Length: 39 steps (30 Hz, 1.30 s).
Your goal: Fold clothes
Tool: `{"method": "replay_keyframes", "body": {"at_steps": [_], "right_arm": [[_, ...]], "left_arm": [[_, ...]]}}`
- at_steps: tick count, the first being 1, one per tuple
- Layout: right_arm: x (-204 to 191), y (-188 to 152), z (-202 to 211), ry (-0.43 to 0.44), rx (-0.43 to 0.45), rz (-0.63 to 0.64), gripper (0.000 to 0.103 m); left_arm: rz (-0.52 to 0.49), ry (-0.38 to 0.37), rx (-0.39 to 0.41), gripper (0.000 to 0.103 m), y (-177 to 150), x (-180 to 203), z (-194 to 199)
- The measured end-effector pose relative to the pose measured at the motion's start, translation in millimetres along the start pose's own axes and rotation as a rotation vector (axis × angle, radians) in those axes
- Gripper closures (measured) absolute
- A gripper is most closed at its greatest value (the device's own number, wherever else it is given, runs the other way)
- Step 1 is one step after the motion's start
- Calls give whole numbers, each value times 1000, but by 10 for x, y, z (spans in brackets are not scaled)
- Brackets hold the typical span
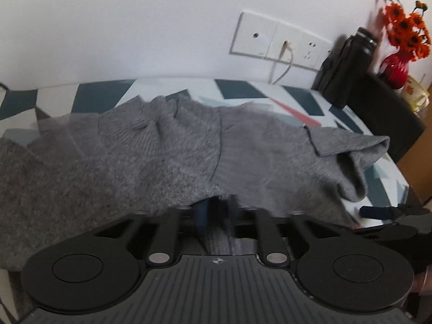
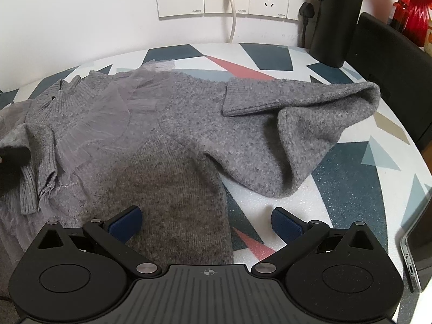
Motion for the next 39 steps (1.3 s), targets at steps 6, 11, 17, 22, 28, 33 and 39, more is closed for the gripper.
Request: {"method": "replay_keyframes", "body": {"at_steps": [6, 11, 17, 22, 28, 33, 39], "right_arm": [[-109, 82, 172, 36, 32, 7, 1], [-420, 217, 348, 145, 94, 90, 2], [-1046, 191, 276, 251, 72, 272, 2], [-1419, 196, 62, 270, 55, 387, 20], [-1561, 272, -184, 252, 4, 409, 69], [-1469, 489, -124, 136, 88, 448, 91], [-1107, 821, 27, -24, 277, 395, 92]], "left_arm": [[3, -22, 107, 35, 31, -247, 620], [49, 115, 203, 32, -115, -769, 1126], [255, 241, 1, 33, -664, -1527, 1068], [216, 290, -33, 32, -783, -1563, 961], [111, 338, -32, 32, -715, -1507, 710], [50, 388, -29, 32, -647, -1520, 504], [86, 380, -32, 33, -585, -1567, 358]]}}
Point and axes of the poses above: each gripper's, at about its wrist camera, not at the fingertips, and z roughly against the way its jaws point, x to its right, y to its top, the point moved 4 cm from there along -z, roughly the way its jaws point, and after that the axes turned 7 degrees about y, right-handed, at the moved point
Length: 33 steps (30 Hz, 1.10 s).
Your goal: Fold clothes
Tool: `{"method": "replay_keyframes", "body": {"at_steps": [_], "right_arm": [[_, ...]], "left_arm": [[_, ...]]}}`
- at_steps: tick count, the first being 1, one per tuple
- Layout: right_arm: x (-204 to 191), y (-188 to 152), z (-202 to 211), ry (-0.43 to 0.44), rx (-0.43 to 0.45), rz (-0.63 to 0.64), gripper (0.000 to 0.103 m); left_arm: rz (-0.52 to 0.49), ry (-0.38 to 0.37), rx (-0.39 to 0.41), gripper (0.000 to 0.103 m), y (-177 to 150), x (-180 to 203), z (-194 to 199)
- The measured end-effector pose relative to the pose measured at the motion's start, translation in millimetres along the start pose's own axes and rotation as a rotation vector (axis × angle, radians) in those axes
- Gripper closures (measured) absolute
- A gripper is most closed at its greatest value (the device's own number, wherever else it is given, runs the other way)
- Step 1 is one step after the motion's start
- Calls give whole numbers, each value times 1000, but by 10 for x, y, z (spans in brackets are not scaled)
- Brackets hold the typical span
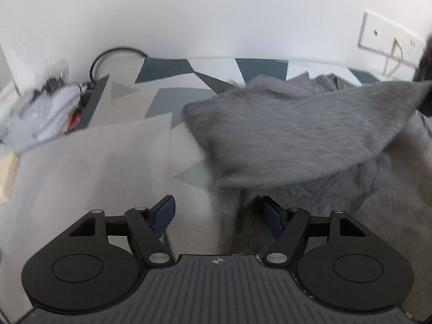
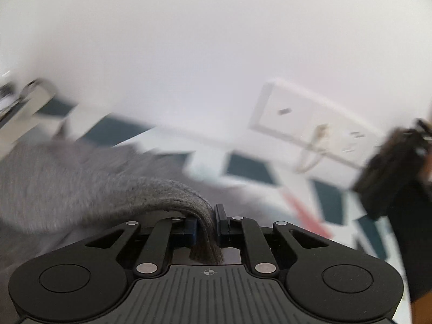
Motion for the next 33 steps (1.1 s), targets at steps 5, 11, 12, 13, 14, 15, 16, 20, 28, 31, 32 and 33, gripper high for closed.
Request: {"method": "replay_keyframes", "body": {"at_steps": [5, 11, 12, 13, 14, 15, 16, 20, 28, 31, 32, 33], "right_arm": [[356, -196, -142, -41, -79, -82, 92], [391, -433, -261, -1, -163, -104, 91], [379, -429, -258, 6, -157, -103, 91], [364, -411, -248, 14, -144, -97, 90], [346, -390, -237, 24, -130, -88, 89], [321, -369, -229, 31, -119, -73, 89], [298, -366, -233, 35, -119, -53, 88], [268, -482, -254, 31, -163, -15, 83], [550, -738, -38, 0, -203, -152, 70], [680, -754, 125, 1, -182, -234, 64], [724, -748, 179, 3, -170, -262, 64], [769, -728, 230, 7, -153, -290, 63]], "left_arm": [[-9, 27, 16, 32, 21, 29, -63], [29, 59, 43, 53, 43, -39, -64], [33, 71, 47, 55, 41, -58, -58], [40, 87, 51, 55, 38, -82, -51], [54, 98, 51, 55, 30, -113, -47], [70, 101, 47, 55, 20, -145, -48], [80, 100, 43, 55, 6, -170, -50], [71, 100, 39, 55, -23, -185, -30], [98, 97, 23, 51, -66, -244, 72], [142, 92, 40, 51, -61, -306, 213], [162, 89, 52, 51, -57, -334, 274], [184, 85, 72, 51, -49, -364, 346]]}}
Point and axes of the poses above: each gripper's, at about its wrist camera, not at the fingertips, and z roughly against the way its jaws point, x to its right, y to its top, the point moved 4 cm from there along -z, roughly the way its jaws point, and after that the axes turned 7 degrees about y, right-handed, at the moved point
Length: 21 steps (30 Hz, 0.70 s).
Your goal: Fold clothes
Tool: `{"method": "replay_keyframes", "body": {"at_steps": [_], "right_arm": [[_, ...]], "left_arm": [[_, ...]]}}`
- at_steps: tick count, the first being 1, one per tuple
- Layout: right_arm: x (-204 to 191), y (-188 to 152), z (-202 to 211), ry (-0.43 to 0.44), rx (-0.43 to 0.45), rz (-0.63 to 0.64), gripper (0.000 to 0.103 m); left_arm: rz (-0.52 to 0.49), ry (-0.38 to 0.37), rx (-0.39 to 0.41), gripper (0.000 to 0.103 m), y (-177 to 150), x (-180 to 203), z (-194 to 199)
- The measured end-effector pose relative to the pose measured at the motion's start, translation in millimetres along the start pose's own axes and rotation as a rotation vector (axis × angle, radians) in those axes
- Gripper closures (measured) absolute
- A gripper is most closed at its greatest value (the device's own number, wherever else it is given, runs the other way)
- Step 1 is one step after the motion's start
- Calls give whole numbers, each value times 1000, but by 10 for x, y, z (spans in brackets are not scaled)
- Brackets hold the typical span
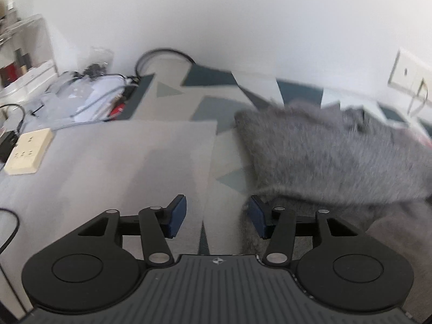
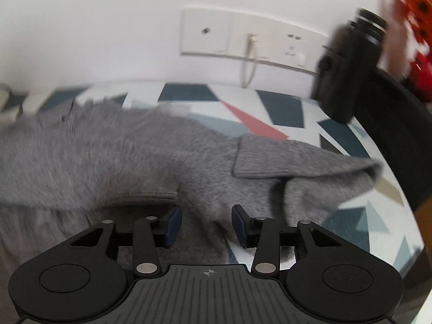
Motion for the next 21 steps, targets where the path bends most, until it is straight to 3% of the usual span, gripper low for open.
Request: {"method": "replay_keyframes", "body": {"at_steps": [4, 9, 12, 15, 19, 21], "right_arm": [[81, 116, 54, 33, 43, -66, 61], [-13, 296, -189, 94, 58, -88, 62], [-140, 340, -415, 112, 25, -58, 67], [-197, 307, -575, 120, -21, -47, 80], [-178, 341, -632, 131, -6, -38, 92], [-105, 404, -674, 98, 17, -44, 99]], "left_arm": [[45, -69, 61, 49, 109, 10, 121], [22, -191, 9, 48, 175, 348, -125], [-27, -175, -34, 48, 138, 525, -286], [-58, -166, -48, 48, 106, 597, -365], [-72, -160, -54, 48, 127, 632, -429], [-74, -157, -59, 44, 145, 649, -467]]}}
Point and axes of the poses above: each gripper's, at about its wrist camera, not at the fingertips, and z roughly against the way its jaws point, x to its right, y to its top, the point moved 4 cm from there along -z, roughly the way its jaws point, and after that the axes turned 7 degrees about y, right-handed, at the moved point
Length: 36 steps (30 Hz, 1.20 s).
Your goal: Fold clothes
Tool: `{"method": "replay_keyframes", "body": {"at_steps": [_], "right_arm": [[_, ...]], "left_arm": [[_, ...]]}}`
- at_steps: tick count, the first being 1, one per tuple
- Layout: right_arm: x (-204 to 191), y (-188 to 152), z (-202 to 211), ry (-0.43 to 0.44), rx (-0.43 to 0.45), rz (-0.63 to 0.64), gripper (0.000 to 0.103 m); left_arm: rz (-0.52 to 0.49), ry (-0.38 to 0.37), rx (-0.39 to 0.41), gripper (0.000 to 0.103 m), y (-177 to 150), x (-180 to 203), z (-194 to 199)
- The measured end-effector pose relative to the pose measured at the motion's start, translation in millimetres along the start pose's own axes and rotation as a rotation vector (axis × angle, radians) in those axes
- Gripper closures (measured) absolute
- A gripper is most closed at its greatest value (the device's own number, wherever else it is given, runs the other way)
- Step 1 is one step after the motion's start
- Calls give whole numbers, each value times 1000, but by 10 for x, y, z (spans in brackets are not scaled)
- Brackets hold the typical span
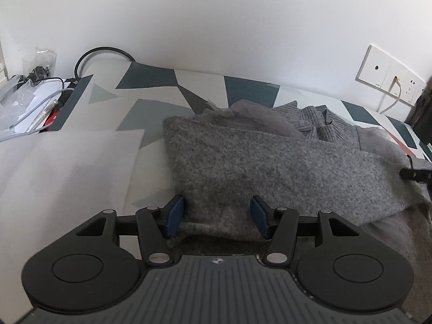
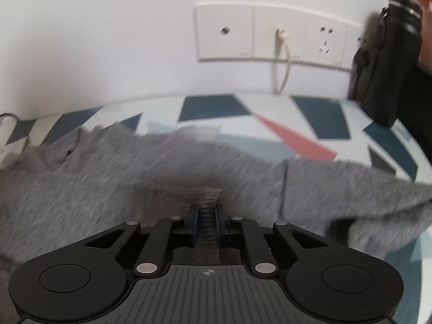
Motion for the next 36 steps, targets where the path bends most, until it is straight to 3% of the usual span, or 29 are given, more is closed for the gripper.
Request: {"method": "replay_keyframes", "body": {"at_steps": [2, 5, 9, 13, 20, 26, 32, 35, 36], "right_arm": [[65, 59, -14, -27, 8, -14, 96], [115, 62, 118, -61, 38, 4, 74], [231, -72, 344, -230, 86, 120, 70], [459, -181, 459, -345, 95, 162, 54], [639, -206, 455, -315, 80, 80, 54], [431, -275, 367, -384, 40, 322, 48], [399, -381, 212, -438, -2, 467, 48], [419, -373, 156, -444, 6, 483, 52], [425, -363, 143, -442, 9, 481, 62]], "left_arm": [[1, 5, -6, 42, 5, 17, -23], [-3, -2, -12, 37, 3, 43, -21], [-7, -9, -23, 37, 19, 53, -13], [35, -26, -32, 36, 66, 55, 23], [33, -21, -21, 34, 114, 119, 103], [42, -19, -18, 34, 130, 134, 130], [35, -17, -23, 33, 123, 178, 112], [44, -17, -26, 33, 127, 181, 104], [45, -17, -28, 33, 129, 181, 100]]}}
Point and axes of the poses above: each gripper's, at about its wrist camera, not at the fingertips, and z roughly against the way its jaws point, x to its right, y to its top, the point moved 4 cm from there along -z, roughly the way its jaws point, and after that the axes turned 7 degrees about y, right-handed, at the moved point
